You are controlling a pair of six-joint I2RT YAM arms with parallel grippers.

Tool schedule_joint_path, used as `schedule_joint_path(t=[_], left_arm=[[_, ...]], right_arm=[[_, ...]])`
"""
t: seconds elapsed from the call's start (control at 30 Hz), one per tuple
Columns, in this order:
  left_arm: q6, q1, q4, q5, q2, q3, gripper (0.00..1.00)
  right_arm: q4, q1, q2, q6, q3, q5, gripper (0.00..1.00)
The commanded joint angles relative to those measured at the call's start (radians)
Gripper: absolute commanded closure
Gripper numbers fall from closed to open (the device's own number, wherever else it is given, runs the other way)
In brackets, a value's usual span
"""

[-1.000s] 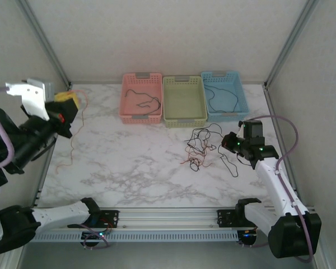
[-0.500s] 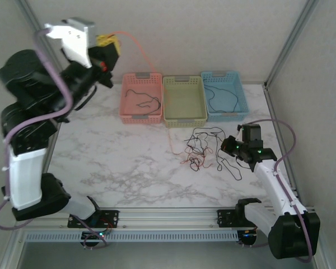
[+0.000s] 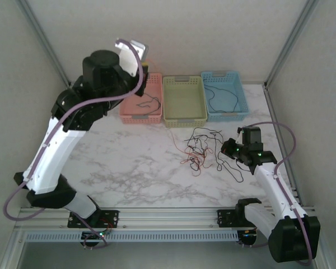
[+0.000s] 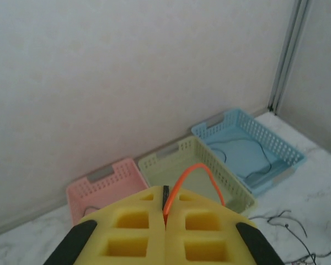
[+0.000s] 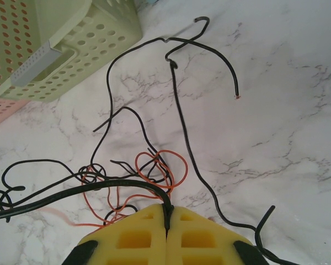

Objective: Untangle the cables

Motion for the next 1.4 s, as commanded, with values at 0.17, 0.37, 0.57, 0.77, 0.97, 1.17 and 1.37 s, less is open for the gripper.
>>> schedule_joint_path(t=[0.17, 0.37, 0.57, 0.77, 0.97, 1.17, 1.37], left_arm=[[-0.078, 0.062, -0.09, -0.255, -0.235, -0.154, 1.0], [-0.026, 0.075, -0.118, -0.378, -0.302, -0.076, 1.0], [0.025, 0.075, -0.158, -0.336, -0.278, 0.101, 1.0], [-0.025, 0.075, -0.152, -0.205, -0.277, -0.026, 1.0], [-0.083, 0.077, -0.078, -0.102, -0.275, -0.26, 1.0], [-0.102, 0.077, -0.066, -0.026, -0.269, -0.231, 1.0], [-0.129, 0.078, -0.099, -0.011, -0.267, -0.152, 1.0]], right_arm=[[-0.012, 0.004, -0.006, 0.0, -0.008, 0.017, 1.0], [-0.008, 0.003, 0.009, -0.003, -0.006, 0.023, 1.0], [-0.005, 0.003, 0.01, -0.002, -0.007, 0.027, 1.0], [0.001, 0.004, 0.015, 0.002, -0.005, 0.027, 1.0], [0.004, 0.003, 0.022, 0.002, -0.005, 0.018, 1.0], [0.006, 0.003, 0.036, 0.0, -0.004, 0.008, 1.0], [0.006, 0.003, 0.035, -0.001, -0.004, 0.007, 1.0]])
